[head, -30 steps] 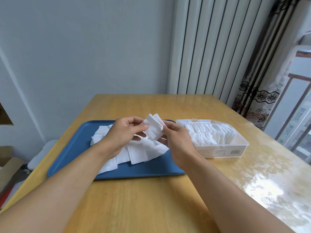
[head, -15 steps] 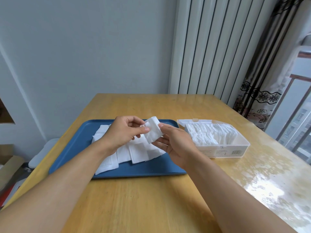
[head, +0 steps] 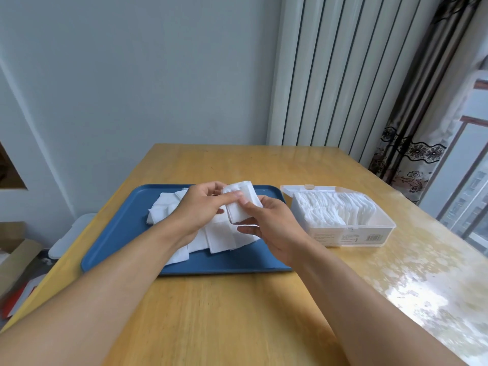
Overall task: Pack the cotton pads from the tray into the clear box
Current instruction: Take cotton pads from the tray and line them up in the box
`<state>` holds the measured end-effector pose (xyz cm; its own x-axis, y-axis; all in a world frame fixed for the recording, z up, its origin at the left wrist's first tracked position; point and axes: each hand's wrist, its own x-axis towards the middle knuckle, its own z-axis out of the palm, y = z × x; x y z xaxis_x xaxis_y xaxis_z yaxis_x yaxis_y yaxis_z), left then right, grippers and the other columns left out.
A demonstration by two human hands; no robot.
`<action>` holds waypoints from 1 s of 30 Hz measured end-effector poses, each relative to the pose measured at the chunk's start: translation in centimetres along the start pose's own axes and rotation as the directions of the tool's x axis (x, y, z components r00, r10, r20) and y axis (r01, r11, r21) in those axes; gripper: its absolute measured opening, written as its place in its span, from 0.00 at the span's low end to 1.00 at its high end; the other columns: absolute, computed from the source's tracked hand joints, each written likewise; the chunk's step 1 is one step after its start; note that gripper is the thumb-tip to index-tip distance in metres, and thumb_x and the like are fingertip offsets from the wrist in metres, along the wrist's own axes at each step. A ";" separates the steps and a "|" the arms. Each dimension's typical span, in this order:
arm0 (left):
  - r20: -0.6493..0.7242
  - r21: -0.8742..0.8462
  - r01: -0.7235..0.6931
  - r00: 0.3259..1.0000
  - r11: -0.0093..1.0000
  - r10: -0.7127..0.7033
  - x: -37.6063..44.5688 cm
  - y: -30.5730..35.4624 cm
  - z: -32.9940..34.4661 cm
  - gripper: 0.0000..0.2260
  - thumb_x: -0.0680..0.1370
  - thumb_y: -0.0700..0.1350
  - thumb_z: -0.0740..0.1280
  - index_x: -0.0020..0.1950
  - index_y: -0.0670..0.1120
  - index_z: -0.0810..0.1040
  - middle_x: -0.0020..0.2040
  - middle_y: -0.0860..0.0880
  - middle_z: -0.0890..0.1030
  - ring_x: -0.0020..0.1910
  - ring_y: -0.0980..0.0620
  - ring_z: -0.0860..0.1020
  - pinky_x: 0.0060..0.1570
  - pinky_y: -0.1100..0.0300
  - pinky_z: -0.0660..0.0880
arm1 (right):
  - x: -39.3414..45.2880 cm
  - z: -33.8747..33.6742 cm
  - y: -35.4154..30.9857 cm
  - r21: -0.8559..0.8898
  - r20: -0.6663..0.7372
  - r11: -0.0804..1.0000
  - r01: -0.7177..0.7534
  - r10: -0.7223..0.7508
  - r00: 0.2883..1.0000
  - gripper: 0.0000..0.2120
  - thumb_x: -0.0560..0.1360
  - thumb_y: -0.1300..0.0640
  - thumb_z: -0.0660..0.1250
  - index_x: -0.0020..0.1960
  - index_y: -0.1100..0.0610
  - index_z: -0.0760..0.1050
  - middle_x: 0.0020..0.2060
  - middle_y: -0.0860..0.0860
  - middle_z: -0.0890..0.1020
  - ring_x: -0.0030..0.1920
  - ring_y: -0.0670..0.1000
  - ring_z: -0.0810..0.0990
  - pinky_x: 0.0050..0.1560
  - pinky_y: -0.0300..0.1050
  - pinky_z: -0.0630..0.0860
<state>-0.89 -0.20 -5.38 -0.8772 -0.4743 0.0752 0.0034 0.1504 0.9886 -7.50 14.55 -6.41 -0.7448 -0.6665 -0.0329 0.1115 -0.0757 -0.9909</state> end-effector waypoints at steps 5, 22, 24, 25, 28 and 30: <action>-0.171 -0.371 0.021 0.981 0.929 -0.091 0.4 1.2 -0.7 0.02 0.80 0.40 0.66 0.52 0.42 0.76 0.47 0.41 0.87 0.46 0.41 0.86 0.43 0.52 0.83 | -0.2 -0.3 0.7 -0.620 -0.050 0.775 0.124 -0.197 0.979 0.11 0.76 0.50 0.73 0.58 0.48 0.79 0.46 0.43 0.84 0.42 0.41 0.81 0.38 0.35 0.75; 0.010 -0.500 0.287 0.945 0.817 -0.327 0.8 0.6 -2.7 0.25 0.83 0.57 0.63 0.70 0.38 0.72 0.57 0.36 0.84 0.55 0.38 0.85 0.42 0.48 0.84 | 0.2 0.1 1.4 -0.569 -0.037 0.815 0.108 -0.157 0.987 0.11 0.72 0.49 0.78 0.41 0.51 0.78 0.38 0.45 0.82 0.36 0.44 0.78 0.39 0.40 0.72; 0.018 -0.471 0.280 0.951 0.836 -0.308 0.7 0.5 -2.6 0.25 0.84 0.58 0.60 0.71 0.40 0.72 0.57 0.40 0.86 0.54 0.41 0.85 0.43 0.50 0.82 | 0.0 0.0 0.8 -0.429 -0.063 0.897 0.110 -0.151 0.987 0.10 0.73 0.52 0.78 0.44 0.55 0.79 0.37 0.48 0.84 0.36 0.46 0.80 0.38 0.43 0.72; 0.027 -0.458 0.280 0.953 0.843 -0.302 0.6 0.5 -2.5 0.25 0.84 0.59 0.59 0.70 0.41 0.73 0.56 0.41 0.86 0.53 0.42 0.86 0.46 0.50 0.81 | -0.1 0.0 0.5 -0.379 -0.065 0.919 0.113 -0.148 0.987 0.10 0.73 0.53 0.78 0.45 0.57 0.79 0.37 0.49 0.85 0.35 0.46 0.80 0.37 0.42 0.71; 0.091 -0.432 0.292 0.955 0.853 -0.281 0.2 0.6 -1.9 0.25 0.85 0.59 0.57 0.68 0.41 0.77 0.59 0.39 0.85 0.52 0.42 0.85 0.54 0.49 0.80 | -0.5 0.3 -0.2 -0.282 -0.058 0.948 0.148 -0.171 0.984 0.10 0.74 0.53 0.77 0.46 0.57 0.79 0.34 0.48 0.84 0.33 0.46 0.79 0.37 0.41 0.67; 0.136 -0.412 0.295 0.956 0.862 -0.262 -0.2 0.8 -1.1 0.25 0.84 0.59 0.57 0.66 0.41 0.79 0.62 0.38 0.83 0.51 0.44 0.84 0.52 0.51 0.78 | -0.7 0.4 -0.5 -0.241 -0.064 0.959 0.152 -0.172 0.983 0.09 0.74 0.53 0.77 0.46 0.56 0.78 0.32 0.47 0.82 0.32 0.46 0.78 0.37 0.39 0.64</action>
<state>-0.17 -0.97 -4.41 -0.9043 -0.3747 -0.2044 -0.0574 -0.3677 0.9282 -6.76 14.73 -5.81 -0.7937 -0.5943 0.1296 -0.1647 0.0050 -0.9863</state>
